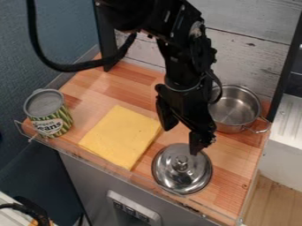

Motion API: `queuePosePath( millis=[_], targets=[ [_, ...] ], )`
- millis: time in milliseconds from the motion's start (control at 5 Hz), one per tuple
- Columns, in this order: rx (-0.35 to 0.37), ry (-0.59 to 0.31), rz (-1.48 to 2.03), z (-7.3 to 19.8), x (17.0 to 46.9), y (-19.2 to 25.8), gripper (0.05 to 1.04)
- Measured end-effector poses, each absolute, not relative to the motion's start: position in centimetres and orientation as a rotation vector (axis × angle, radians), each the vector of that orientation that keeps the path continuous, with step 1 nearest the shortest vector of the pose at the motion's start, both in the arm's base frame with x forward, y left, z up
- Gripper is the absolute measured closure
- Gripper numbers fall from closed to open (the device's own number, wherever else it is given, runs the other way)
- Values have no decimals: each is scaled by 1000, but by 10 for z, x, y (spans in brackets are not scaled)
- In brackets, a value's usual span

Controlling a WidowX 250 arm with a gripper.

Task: Moving the silver pan from right to left side

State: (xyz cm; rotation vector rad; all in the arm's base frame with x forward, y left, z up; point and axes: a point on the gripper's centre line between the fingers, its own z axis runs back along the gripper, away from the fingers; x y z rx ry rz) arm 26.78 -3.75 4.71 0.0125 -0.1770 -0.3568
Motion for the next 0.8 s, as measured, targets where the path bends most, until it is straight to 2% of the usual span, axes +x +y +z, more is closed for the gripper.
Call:
queuePosePath(
  millis=[200,800],
  targets=[
    [6,-146,-358,40,266,-38,83],
    [-22,-122,-579,18,333,-55,83]
  ],
)
